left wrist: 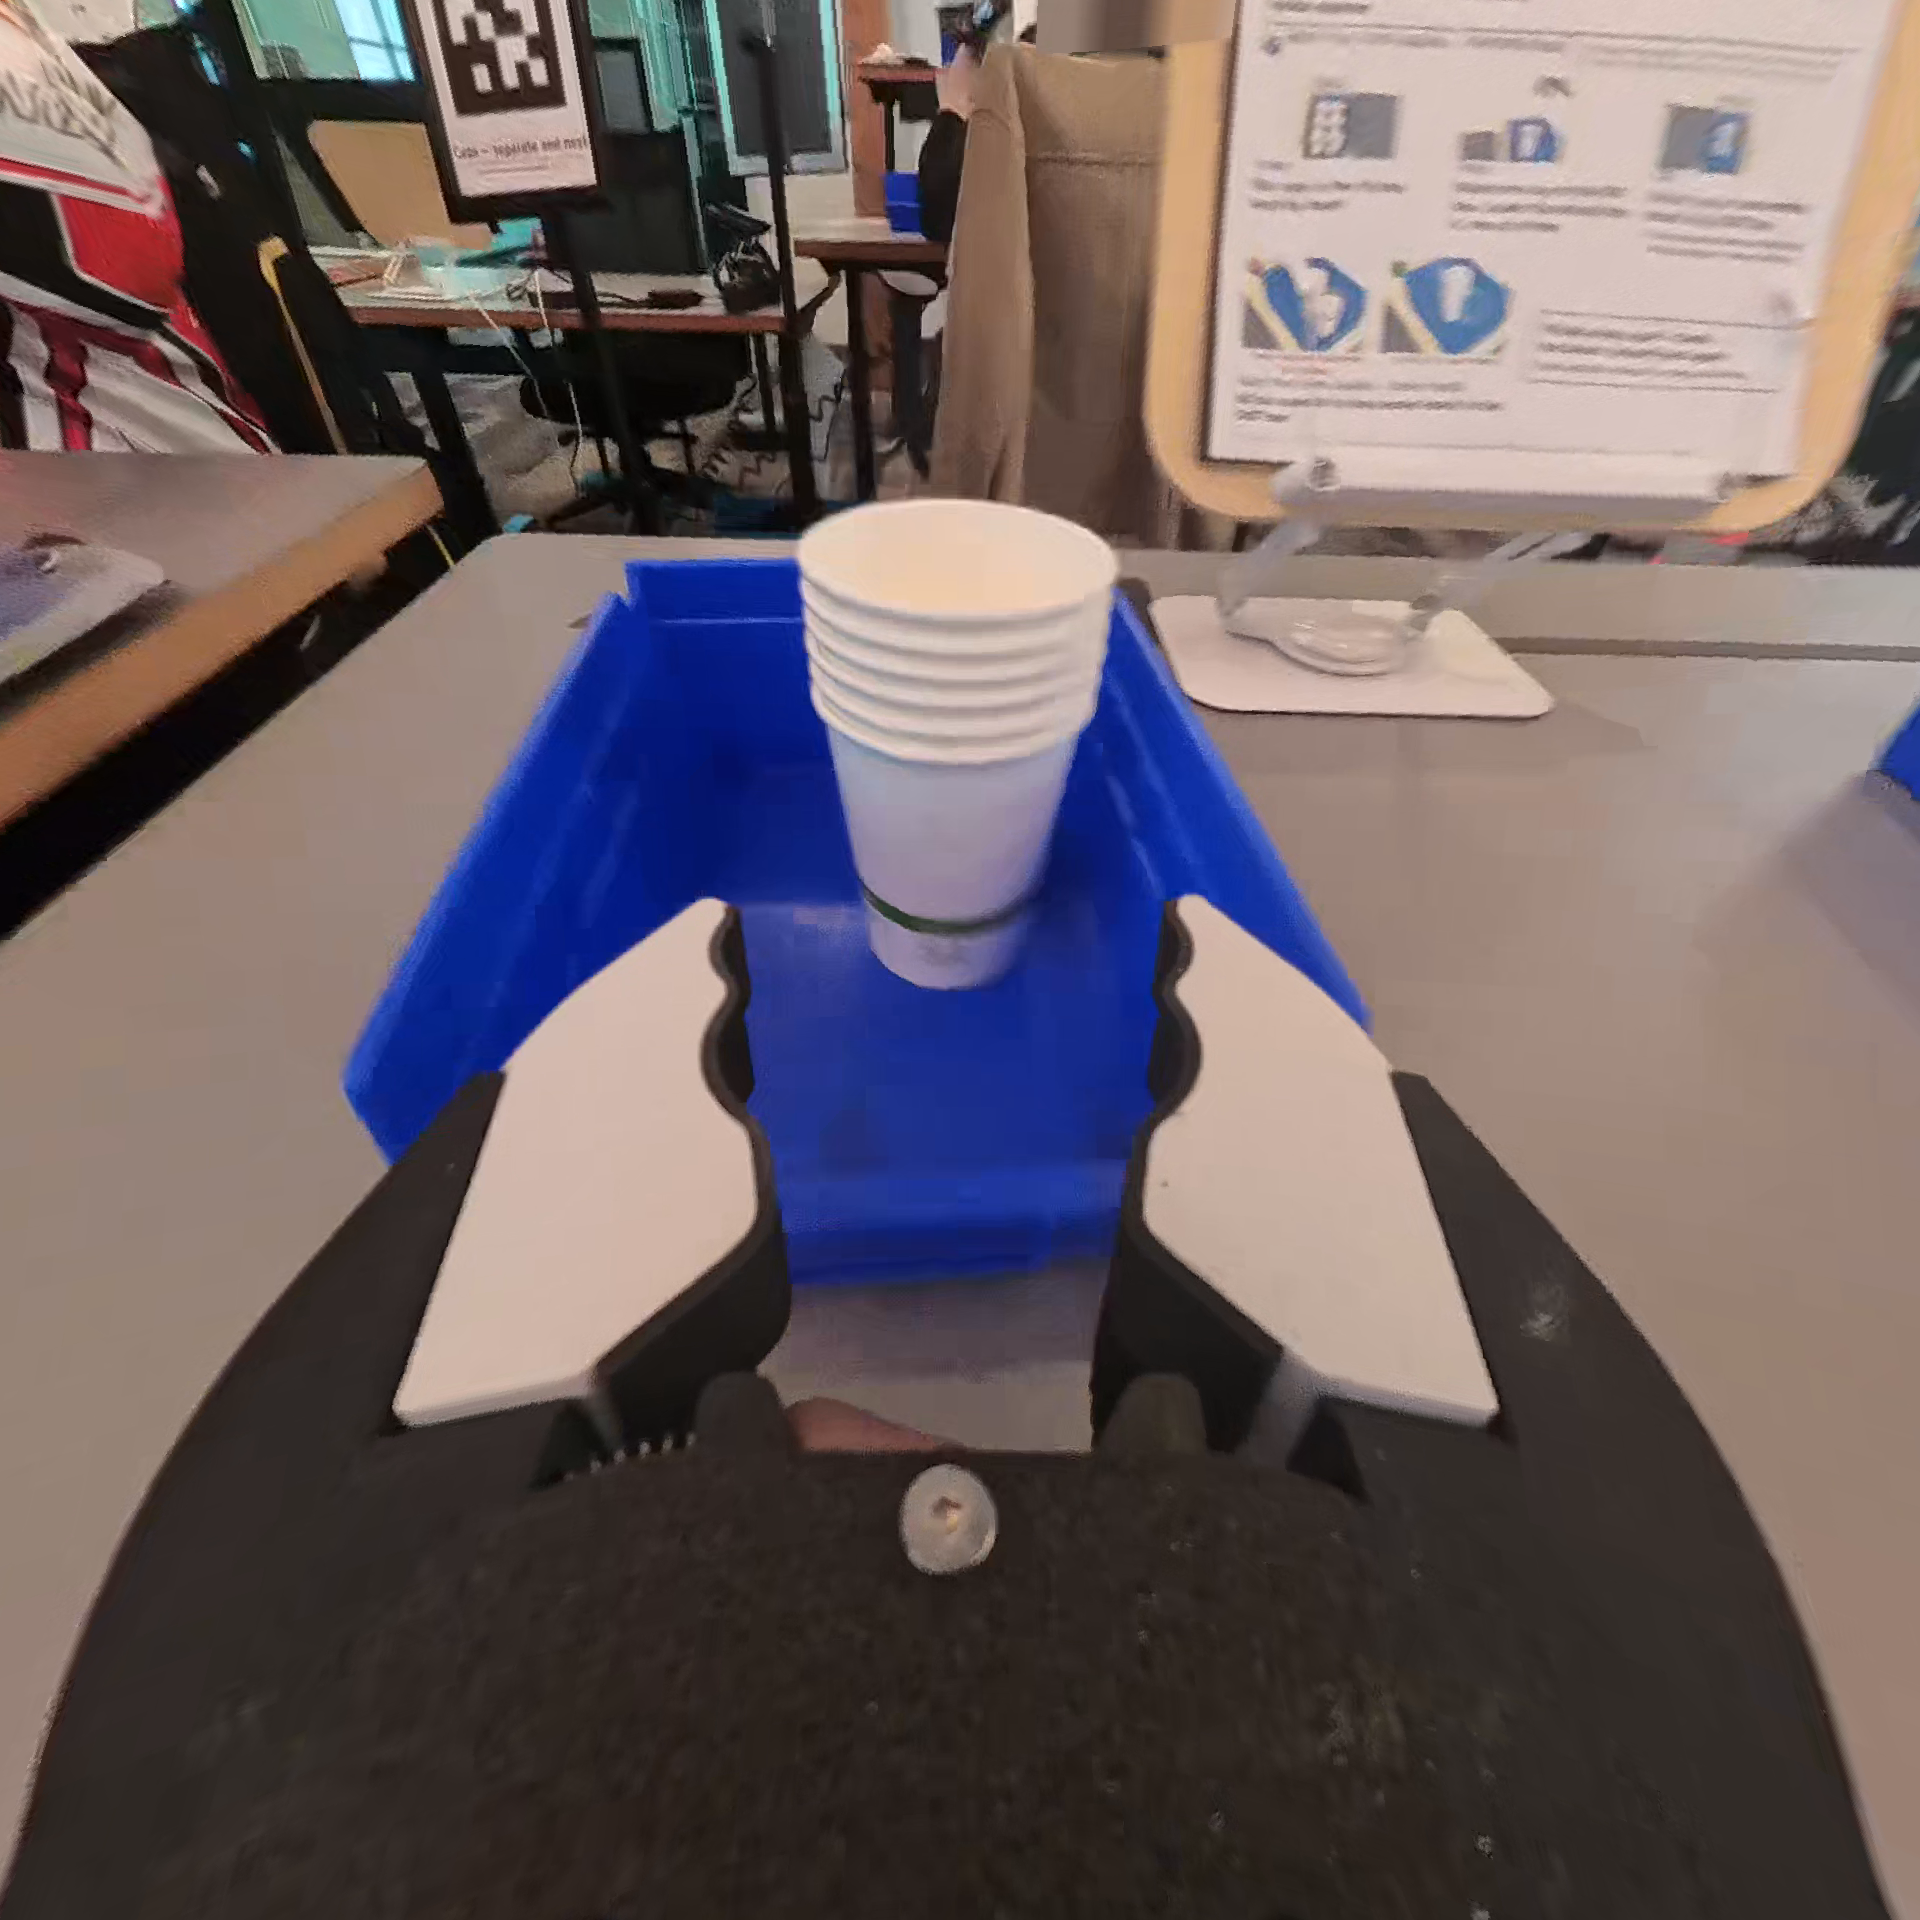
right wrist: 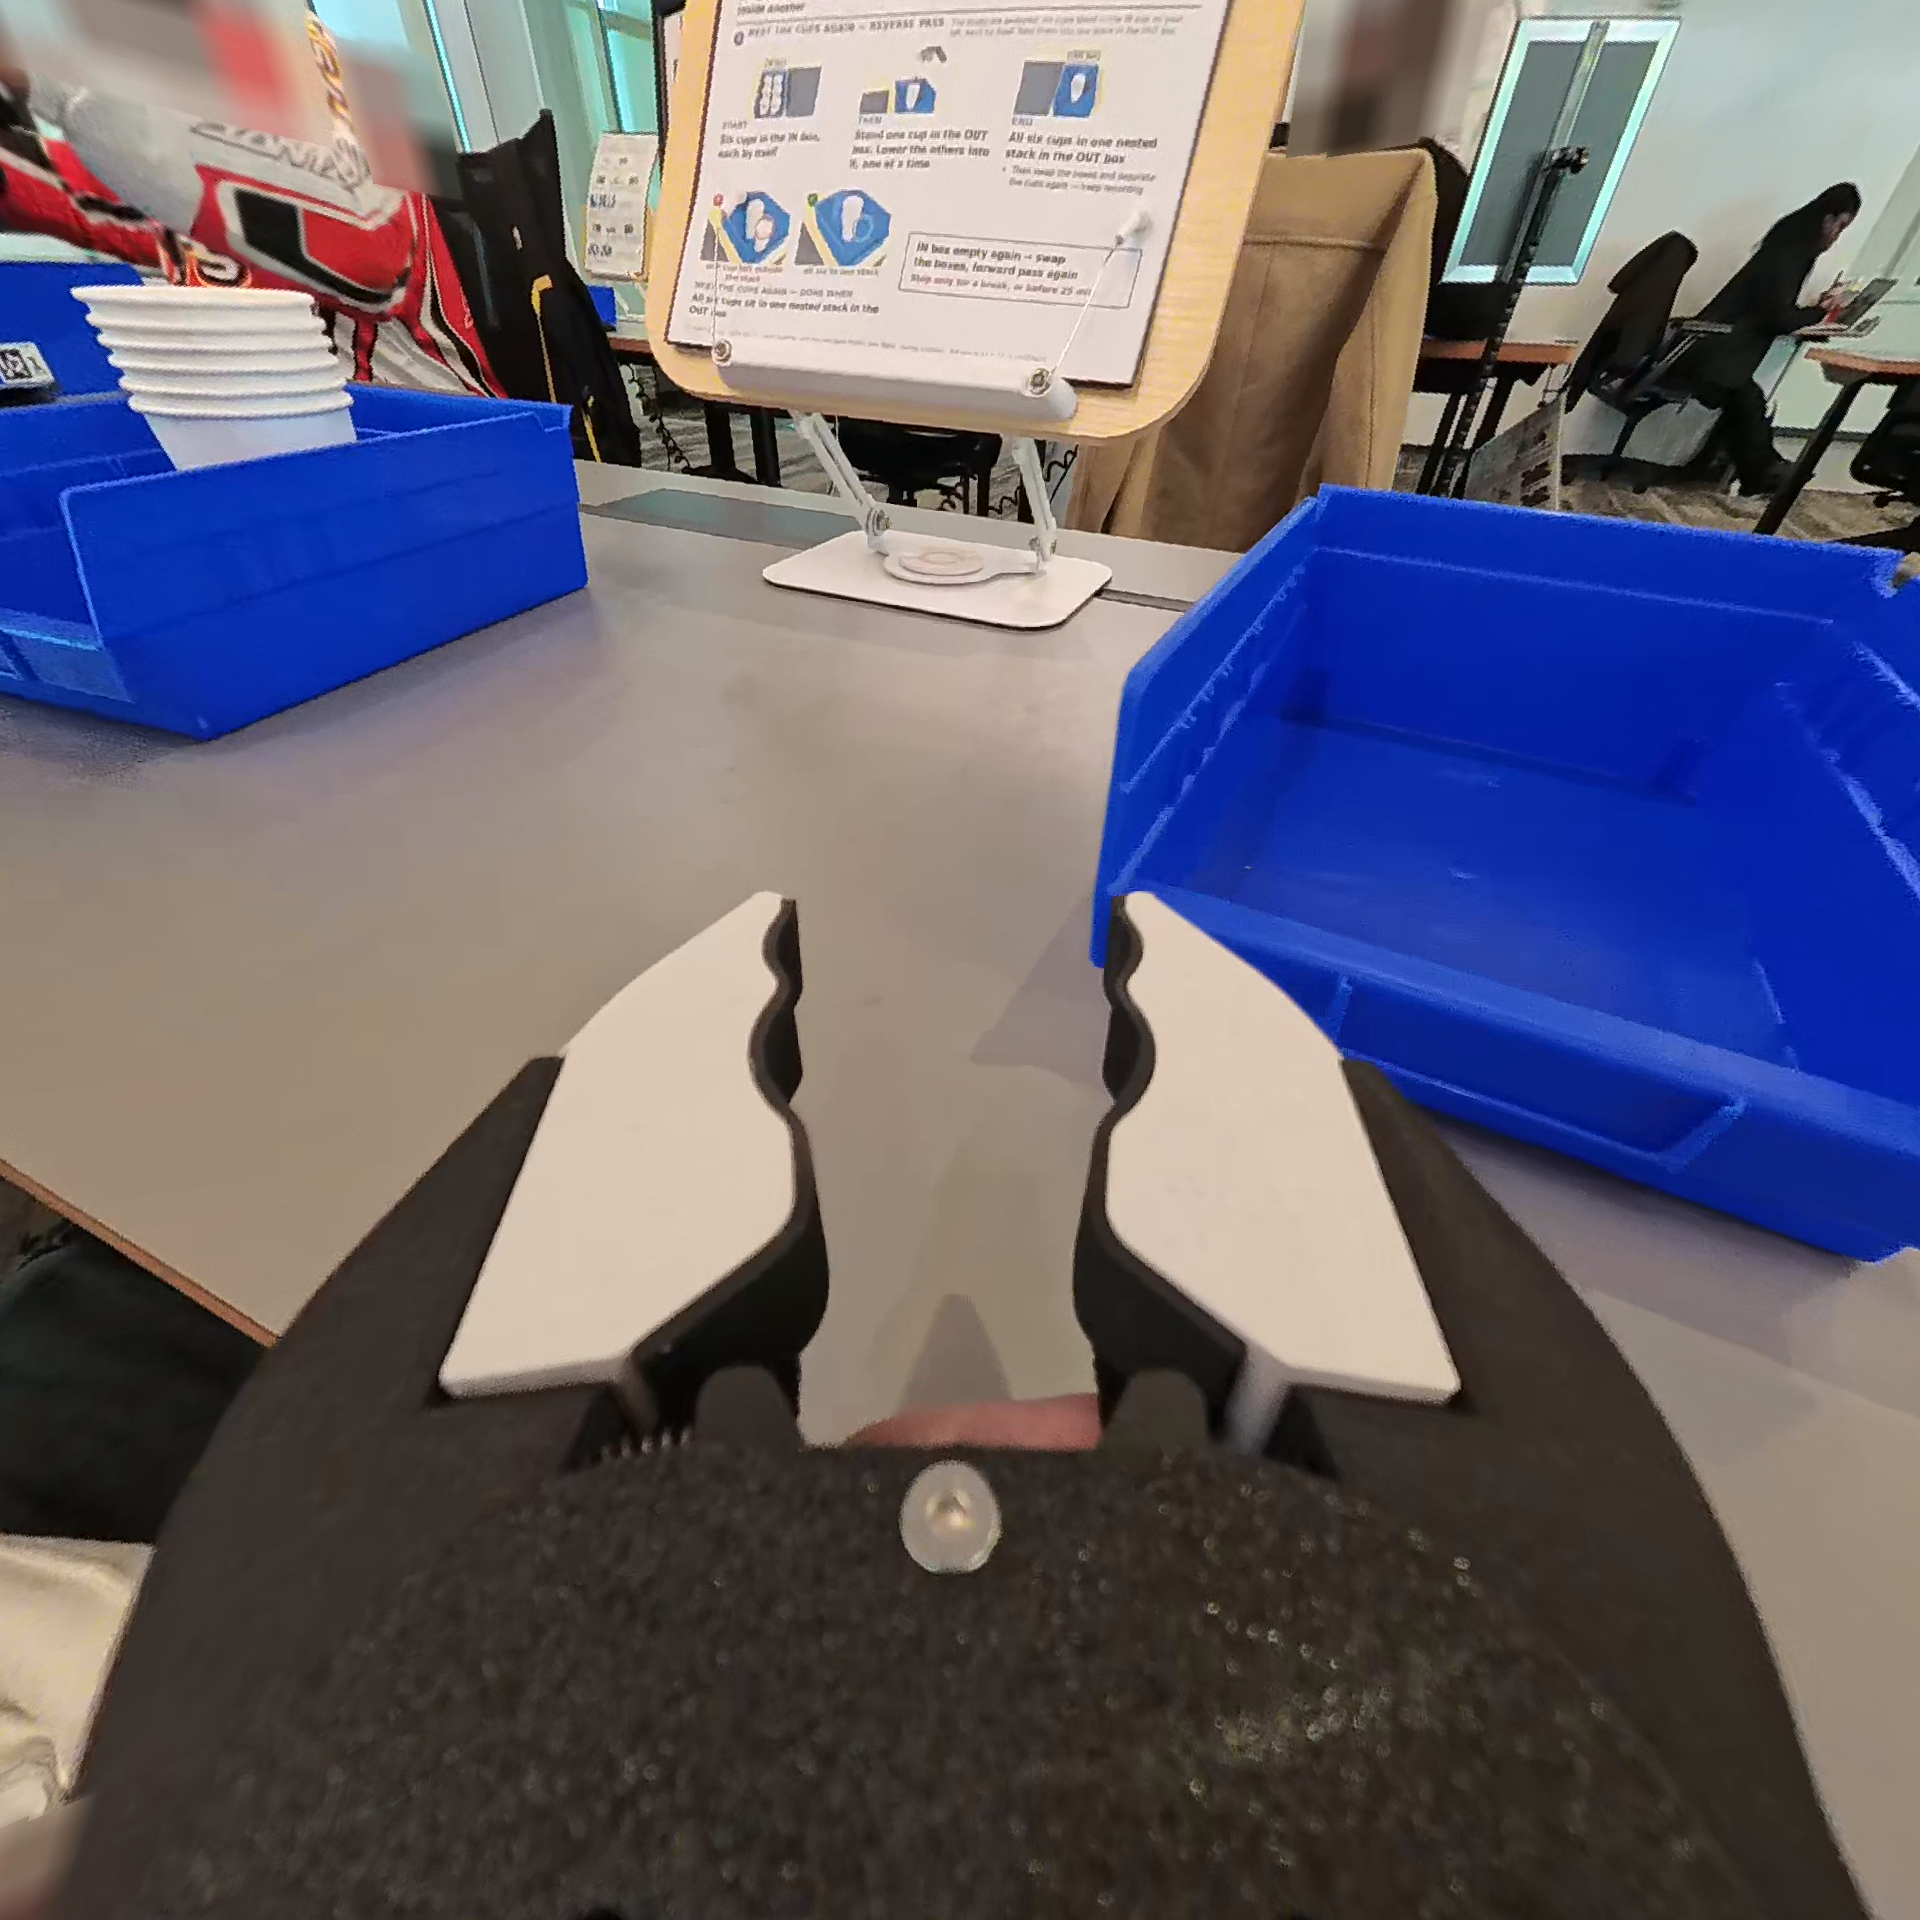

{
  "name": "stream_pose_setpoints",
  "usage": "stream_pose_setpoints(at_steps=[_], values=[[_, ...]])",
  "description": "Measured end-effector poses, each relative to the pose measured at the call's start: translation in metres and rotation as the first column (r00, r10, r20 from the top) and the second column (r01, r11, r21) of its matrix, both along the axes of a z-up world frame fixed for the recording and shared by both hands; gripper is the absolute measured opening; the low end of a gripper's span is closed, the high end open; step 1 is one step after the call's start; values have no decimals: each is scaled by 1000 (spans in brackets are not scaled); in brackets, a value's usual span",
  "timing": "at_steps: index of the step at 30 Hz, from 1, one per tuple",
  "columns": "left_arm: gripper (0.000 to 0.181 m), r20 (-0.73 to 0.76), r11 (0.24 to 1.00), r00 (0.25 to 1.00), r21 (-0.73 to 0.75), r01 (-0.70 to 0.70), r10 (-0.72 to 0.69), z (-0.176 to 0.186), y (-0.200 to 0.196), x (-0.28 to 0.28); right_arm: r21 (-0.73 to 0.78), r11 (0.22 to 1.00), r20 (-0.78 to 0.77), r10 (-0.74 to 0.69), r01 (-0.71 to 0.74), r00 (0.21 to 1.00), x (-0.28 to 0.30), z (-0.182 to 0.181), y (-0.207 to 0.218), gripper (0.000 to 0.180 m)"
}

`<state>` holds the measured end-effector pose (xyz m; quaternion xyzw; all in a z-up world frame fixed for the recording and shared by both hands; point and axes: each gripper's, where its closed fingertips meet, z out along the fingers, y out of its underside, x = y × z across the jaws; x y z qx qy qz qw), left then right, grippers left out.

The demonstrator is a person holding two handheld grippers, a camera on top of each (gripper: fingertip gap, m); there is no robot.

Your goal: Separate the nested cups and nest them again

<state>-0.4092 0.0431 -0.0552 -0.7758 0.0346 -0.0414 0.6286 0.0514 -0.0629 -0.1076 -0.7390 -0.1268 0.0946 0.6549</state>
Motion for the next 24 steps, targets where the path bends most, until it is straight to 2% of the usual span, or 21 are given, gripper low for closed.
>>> stream_pose_setpoints(at_steps=[3,7,9,11,14,20,24], values=[[78,-29,996,999,-85,36,-39,-6,43,-6,4,1000,-1,1,-1,1000,-1,2,0,55],[85,-114,964,991,-264,36,-69,-46,94,-11,5,1000,-2,-3,3,1000,0,2,0,54],[87,-112,936,987,-345,72,-118,-59,106,-9,0,1000,-6,-3,3,1000,2,1,0,53],[84,-88,924,983,-365,116,-158,-59,113,-5,-9,1000,-14,-1,0,1000,3,0,1,53],[92,-117,888,970,-438,141,-212,-71,123,-2,-18,1000,-25,5,-6,1000,3,-1,1,53],[92,-131,874,949,-441,202,-286,-71,142,11,-12,1000,-14,11,-11,1000,1,0,0,52],[92,-111,898,948,-370,239,-298,-69,160,21,-14,1000,-6,15,-16,1000,-1,-1,0,51]])
